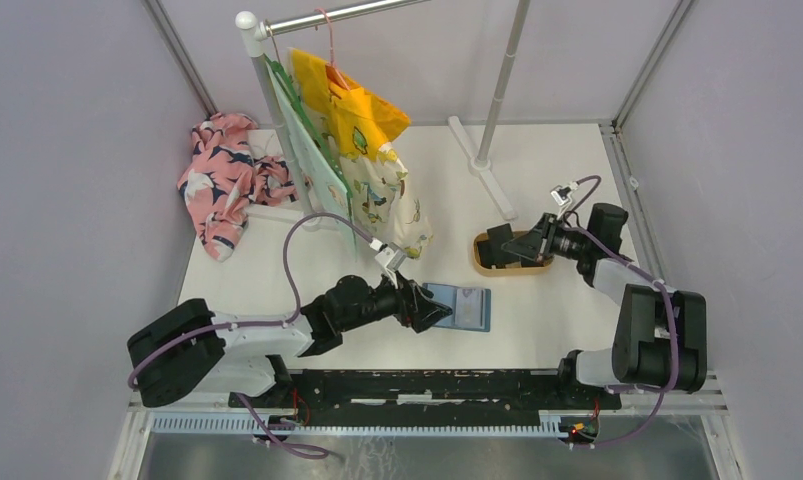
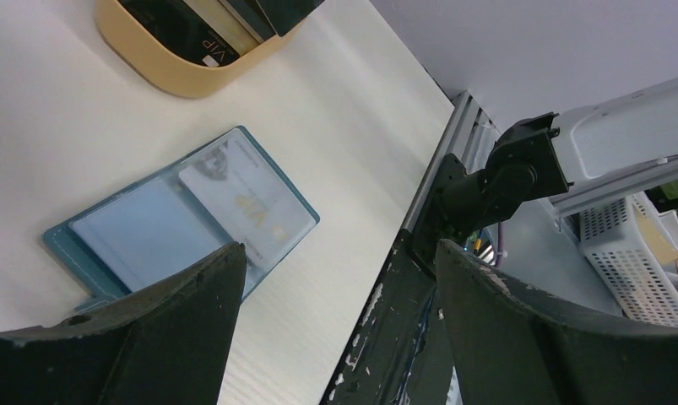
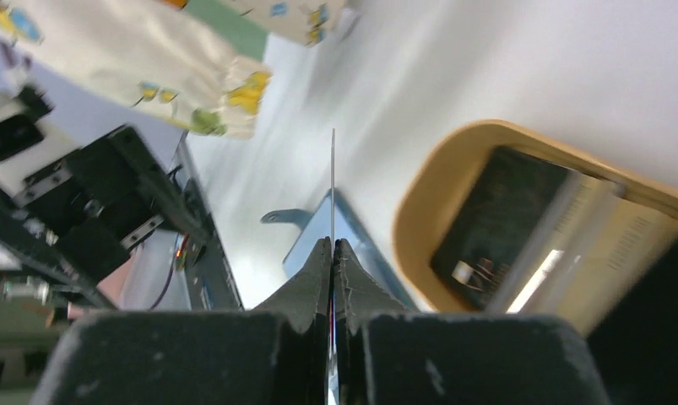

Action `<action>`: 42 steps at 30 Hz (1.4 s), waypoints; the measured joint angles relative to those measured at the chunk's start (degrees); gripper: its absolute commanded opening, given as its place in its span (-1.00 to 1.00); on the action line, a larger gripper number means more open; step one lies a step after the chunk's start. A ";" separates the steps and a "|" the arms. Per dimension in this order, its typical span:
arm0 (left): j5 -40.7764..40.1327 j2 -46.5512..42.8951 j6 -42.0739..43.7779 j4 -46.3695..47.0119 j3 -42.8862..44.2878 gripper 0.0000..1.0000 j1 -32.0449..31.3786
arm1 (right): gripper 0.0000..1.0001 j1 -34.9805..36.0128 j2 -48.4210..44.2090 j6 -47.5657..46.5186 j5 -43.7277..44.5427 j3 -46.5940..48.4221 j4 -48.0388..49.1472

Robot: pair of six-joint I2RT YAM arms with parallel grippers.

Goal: Put the credit cards into the card holder
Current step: Pick up the credit card from the storage box.

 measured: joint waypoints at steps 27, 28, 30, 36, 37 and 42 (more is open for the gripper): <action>10.10 21.03 -16.39 37.81 -4.11 0.00 9.18 | -1.00 25.79 4.33 -24.46 -14.40 7.48 -16.48; 10.56 21.44 -16.68 38.42 -4.11 -0.05 9.31 | -1.00 26.05 4.39 -25.33 -14.43 7.48 -17.38; 11.13 22.45 -17.40 39.74 -4.11 -0.17 9.64 | -1.00 26.47 4.61 -26.71 -14.43 7.48 -18.75; 13.46 25.55 -19.06 42.84 -3.89 -0.67 10.19 | -1.00 27.58 5.14 -28.87 -14.43 7.48 -20.92; 13.79 26.23 -19.23 43.23 -3.78 -0.81 10.21 | -1.00 27.71 5.16 -29.07 -14.43 7.48 -21.11; 15.28 27.82 -20.22 44.17 -3.45 -0.96 10.56 | -0.53 28.15 5.25 -29.57 -14.21 7.48 -21.90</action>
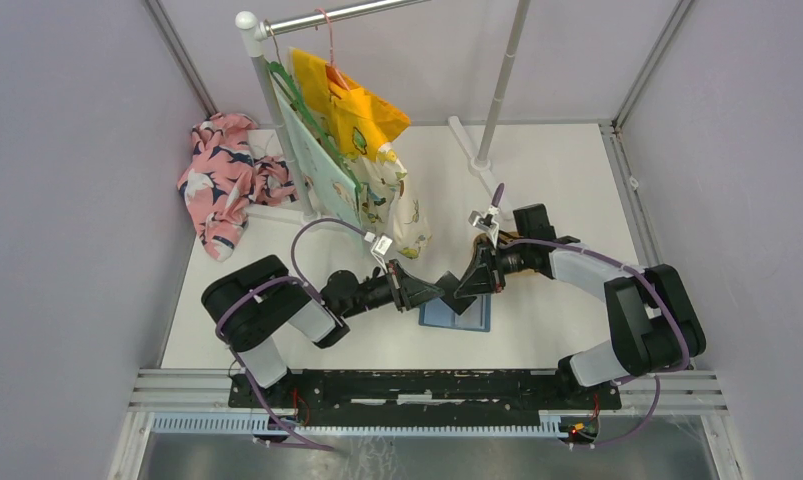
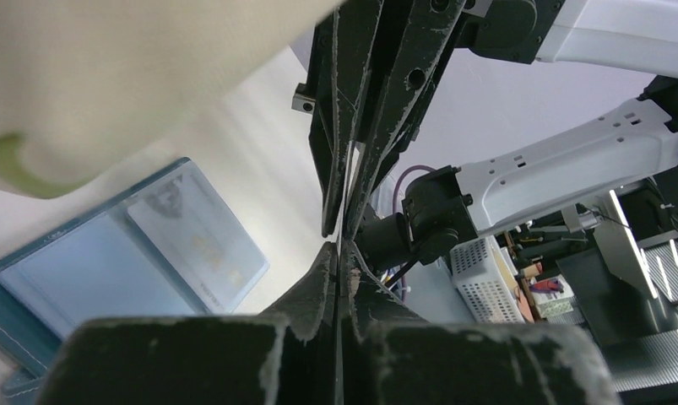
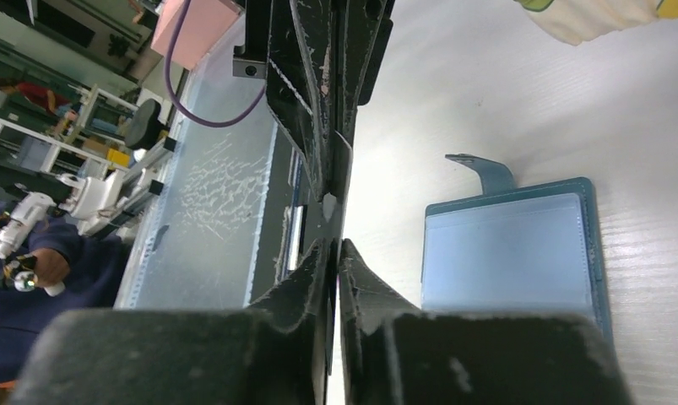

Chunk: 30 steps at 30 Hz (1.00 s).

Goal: Put the credit cards into the card holder
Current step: Pick up the credit card from the storage box, then insert the credit card into the card holder.

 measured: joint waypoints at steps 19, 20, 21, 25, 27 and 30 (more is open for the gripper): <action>4.26 -30.56 22.14 -54.31 3.34 -0.96 5.40 | -0.57 0.61 -21.73 -72.24 18.49 -4.94 -32.02; 4.37 -30.18 22.62 -56.30 3.82 -0.97 5.40 | -0.65 1.49 -21.70 -75.89 19.76 -6.43 -32.96; 4.63 -29.70 22.80 -57.64 4.15 -0.97 5.40 | -0.70 2.49 -21.59 -78.07 20.57 -7.13 -33.48; 6.40 -27.54 22.77 -60.24 5.03 -0.96 5.38 | -0.74 9.31 -19.91 -85.00 25.16 -7.87 -35.30; 7.32 -26.69 22.77 -60.70 5.44 -0.97 5.38 | -0.75 12.15 -18.21 -87.52 27.04 -7.85 -36.02; 8.41 -25.57 22.75 -60.76 6.27 -0.97 5.38 | -0.76 15.47 -15.50 -90.01 29.55 -7.85 -36.96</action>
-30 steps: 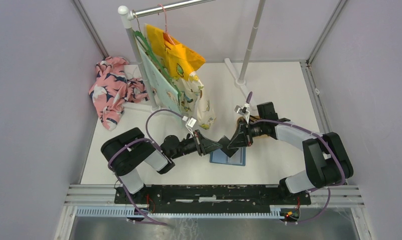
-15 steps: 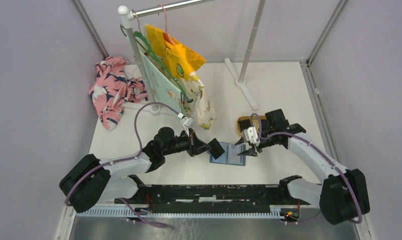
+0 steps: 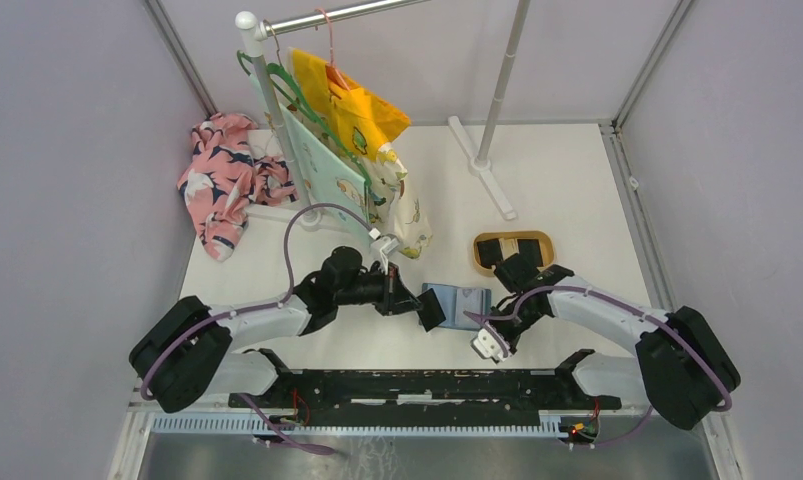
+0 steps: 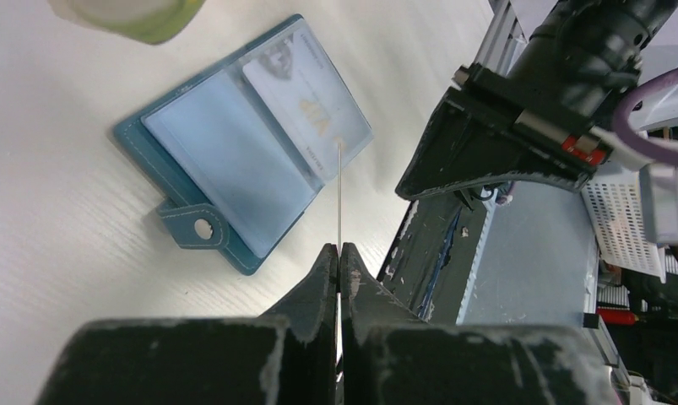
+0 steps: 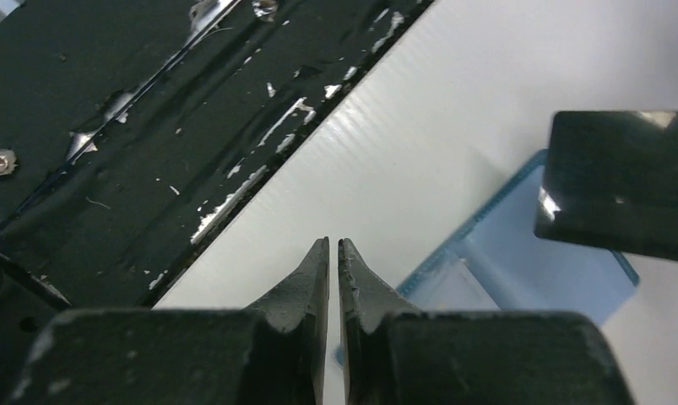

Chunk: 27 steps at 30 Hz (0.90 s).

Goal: Put the credit cards into the card holder
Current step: Insert the credit card into the card holder.

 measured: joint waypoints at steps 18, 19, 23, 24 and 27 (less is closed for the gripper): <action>4.66 9.07 -0.13 1.95 3.23 -0.96 0.35 | -0.75 5.51 1.66 11.93 19.21 -0.11 10.12; 4.83 9.20 -0.17 2.16 3.32 -0.97 0.46 | -0.75 5.46 1.53 12.48 19.98 -0.11 10.45; 4.94 9.99 -2.21 3.28 3.37 -0.97 0.70 | -0.75 4.11 0.92 14.38 23.21 -0.11 11.87; 4.98 10.40 -3.04 3.98 3.37 -0.96 0.72 | -0.75 3.54 0.74 14.75 23.80 -0.11 12.07; 5.27 12.02 -5.27 6.64 3.34 -0.96 0.72 | -0.73 2.32 0.00 15.15 23.91 -0.11 11.89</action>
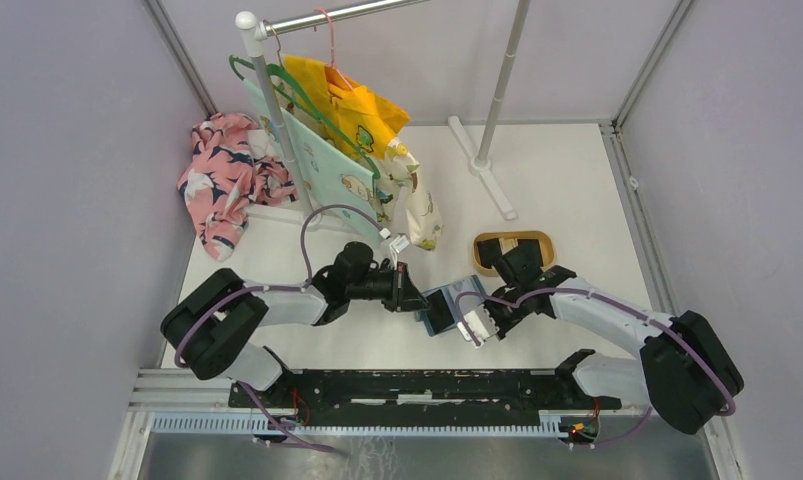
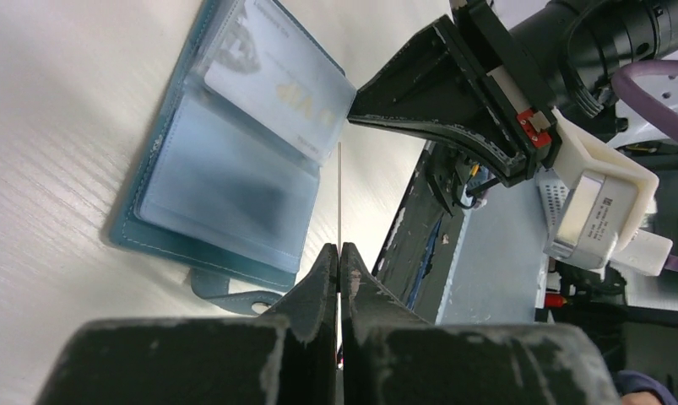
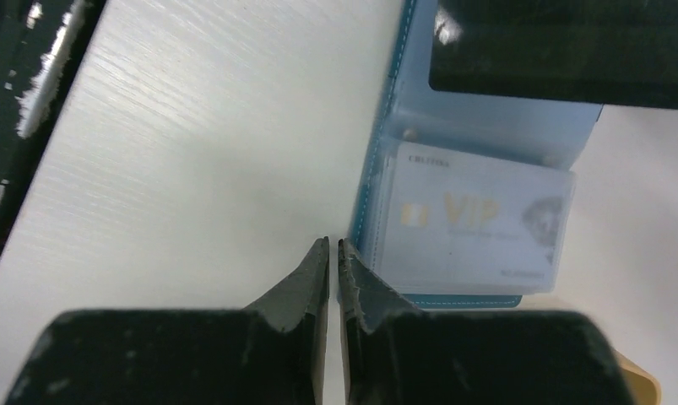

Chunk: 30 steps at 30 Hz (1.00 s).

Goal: Put the credit cards into the card holder
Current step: Insert the credit card into the card holder.

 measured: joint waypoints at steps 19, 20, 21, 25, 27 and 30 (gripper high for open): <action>-1.29 14.93 -18.56 27.87 -5.70 -0.96 0.04 | -0.73 -2.71 -0.66 0.94 -7.28 2.29 -6.16; -1.73 14.93 -18.58 27.78 -5.70 -0.97 0.04 | -0.73 -2.71 -0.63 1.36 -7.15 2.29 -6.01; -1.99 14.93 -18.58 27.69 -5.70 -0.96 0.04 | -0.73 -2.71 -0.63 1.55 -7.06 2.29 -5.84; -2.10 15.43 -18.73 27.85 -5.42 -0.97 0.04 | -0.73 -2.71 -0.63 2.40 -6.88 2.29 -5.27; -2.10 16.26 -18.97 27.96 -5.03 -0.96 0.04 | -0.73 -2.71 -0.63 3.21 -6.82 2.29 -5.01; -2.12 17.25 -19.50 27.93 -4.55 -0.96 0.04 | -0.73 -2.71 -0.66 3.93 -6.84 2.32 -4.92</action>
